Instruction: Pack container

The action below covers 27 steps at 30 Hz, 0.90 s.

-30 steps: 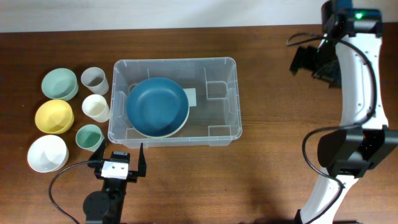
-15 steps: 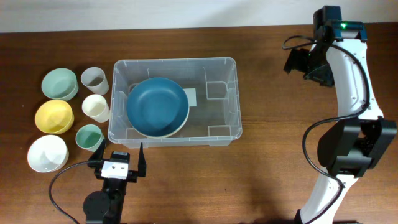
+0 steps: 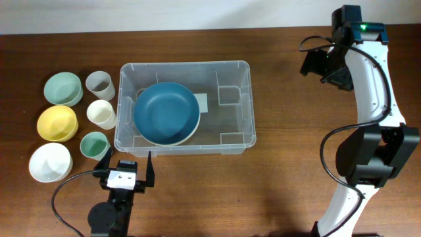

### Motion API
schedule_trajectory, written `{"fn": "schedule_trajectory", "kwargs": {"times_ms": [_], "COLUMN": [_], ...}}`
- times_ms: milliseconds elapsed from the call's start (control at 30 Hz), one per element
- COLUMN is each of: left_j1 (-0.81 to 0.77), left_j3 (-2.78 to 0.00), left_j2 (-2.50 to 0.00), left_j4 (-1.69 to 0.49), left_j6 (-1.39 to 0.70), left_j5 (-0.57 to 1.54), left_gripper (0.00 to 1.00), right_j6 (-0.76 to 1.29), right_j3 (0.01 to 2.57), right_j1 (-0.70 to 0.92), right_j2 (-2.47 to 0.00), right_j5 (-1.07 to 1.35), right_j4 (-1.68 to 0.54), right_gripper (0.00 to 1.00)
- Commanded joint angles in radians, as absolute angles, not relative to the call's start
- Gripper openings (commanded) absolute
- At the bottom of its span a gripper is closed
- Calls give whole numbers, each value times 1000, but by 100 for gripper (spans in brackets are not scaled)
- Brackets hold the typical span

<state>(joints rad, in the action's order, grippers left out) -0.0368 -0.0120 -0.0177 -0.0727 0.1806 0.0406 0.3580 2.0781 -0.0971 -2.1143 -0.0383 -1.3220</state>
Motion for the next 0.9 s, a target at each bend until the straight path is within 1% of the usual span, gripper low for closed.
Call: {"fn": "schedule_trajectory", "kwargs": {"times_ms": [0,67,267,333,400,467,533,700,867], "left_j1": [-30,-30,-30,-30,-30,-30,-30,-30,-29], "left_j3": [-9,-9,-9,-9,-9,-19,-67,-251,-543], "left_j2": [-17,-17,-17,-17,-18,-31,-72,-265,-580], "left_j4": [-80,-80,55,117,226,323,364,366,347], "left_j6": [197,197,196,197,197,196,196,197,213], "left_j5": [30,30,38,38,35,-19,-81,-84,-85], "left_gripper": [100,100,100,100,100,100,100,100,100], "right_j6": [352,352,352,352,352,352,352,352,352], "right_j3": [2074,2074,2074,2074,2074,2074,2074,2074,2074], "right_j1": [-99,-99,-99,-99,-99,-99,-99,-99,-99], "right_j2": [-2112,-2112,-2112,-2112,-2112,-2112,-2112,-2112,-2112], "right_j5": [-34,-34,-34,-34,-34,-34,-34,-34,-34], "right_j4": [-1319,-1319,-1319,-1319,-1319,-1319,-1319,-1319,-1319], "right_gripper": [99,99,99,99,99,99,99,99,99]}}
